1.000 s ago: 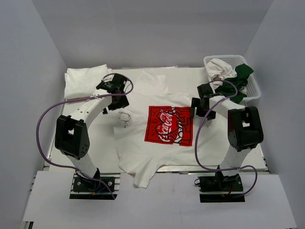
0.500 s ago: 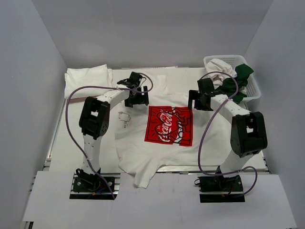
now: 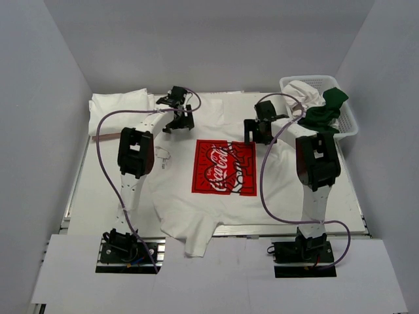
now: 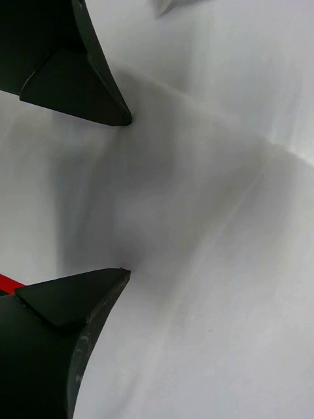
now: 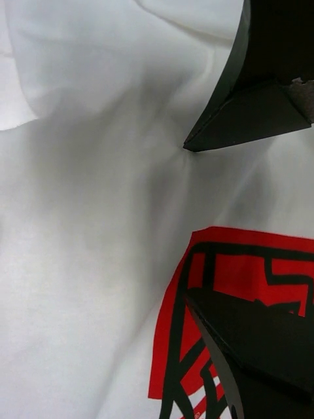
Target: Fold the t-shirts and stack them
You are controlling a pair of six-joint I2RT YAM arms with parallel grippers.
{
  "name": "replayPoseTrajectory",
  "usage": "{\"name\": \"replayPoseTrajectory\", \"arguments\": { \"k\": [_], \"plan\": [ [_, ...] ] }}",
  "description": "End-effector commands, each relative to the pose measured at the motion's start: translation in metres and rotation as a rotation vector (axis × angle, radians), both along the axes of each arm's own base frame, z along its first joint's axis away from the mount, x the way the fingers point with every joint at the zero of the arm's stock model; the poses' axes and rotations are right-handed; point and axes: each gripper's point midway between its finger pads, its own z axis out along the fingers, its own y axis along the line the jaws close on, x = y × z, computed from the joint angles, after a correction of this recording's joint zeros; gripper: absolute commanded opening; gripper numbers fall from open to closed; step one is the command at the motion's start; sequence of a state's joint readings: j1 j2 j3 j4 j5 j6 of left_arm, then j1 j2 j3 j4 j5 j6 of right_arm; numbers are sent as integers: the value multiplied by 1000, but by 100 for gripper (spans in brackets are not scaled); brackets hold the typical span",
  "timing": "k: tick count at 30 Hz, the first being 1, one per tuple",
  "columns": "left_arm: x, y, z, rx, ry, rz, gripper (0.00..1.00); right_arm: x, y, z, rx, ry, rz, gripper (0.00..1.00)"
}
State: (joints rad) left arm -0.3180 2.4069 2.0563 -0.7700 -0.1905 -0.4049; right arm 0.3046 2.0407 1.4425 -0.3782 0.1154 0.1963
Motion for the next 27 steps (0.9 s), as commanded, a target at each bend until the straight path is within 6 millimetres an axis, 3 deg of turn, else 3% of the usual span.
{"name": "replayPoseTrajectory", "arguments": {
  "k": [1,2,3,4,5,7,8,9,14,16,18,19,21,23,24,25,26,27],
  "plan": [
    [18,47,-17,13,36,89,100,35,25,16,39,-79,64,90],
    [23,48,-19,-6,33,89,100,42,28,8,36,-69,79,90],
    [34,50,-12,-14,2,98,100,52,34,15,46,-94,86,90],
    [39,58,-21,-13,9,114,100,57,38,15,47,-103,93,90],
    [45,59,-21,-29,-3,102,100,71,45,15,51,-126,108,90],
    [61,67,-16,-52,-45,104,100,80,50,15,54,-138,121,90],
    [64,61,-20,-79,-50,78,100,82,51,4,48,-119,125,90],
    [78,61,-11,-108,-105,75,100,101,55,14,48,-160,122,90],
    [104,38,0,-201,-206,-30,100,146,49,20,-10,-287,106,90],
    [118,36,10,-209,-262,-35,100,166,51,27,-36,-347,147,90],
    [124,32,15,-226,-286,-48,100,174,56,32,-64,-375,190,90],
    [126,30,17,-231,-299,-64,100,180,59,48,-70,-404,203,90],
    [128,26,52,-253,-348,-82,100,178,66,73,-42,-433,246,90],
    [126,27,77,-249,-378,-93,100,169,71,120,0,-486,274,90],
    [120,28,107,-247,-414,-103,100,159,77,119,10,-475,298,90],
    [116,29,125,-239,-437,-117,100,154,78,127,13,-483,309,90],
    [106,31,128,-230,-417,-122,100,136,74,147,-7,-494,297,90],
    [96,25,141,-220,-419,-150,100,128,73,150,-15,-487,289,90]
  ]
}}
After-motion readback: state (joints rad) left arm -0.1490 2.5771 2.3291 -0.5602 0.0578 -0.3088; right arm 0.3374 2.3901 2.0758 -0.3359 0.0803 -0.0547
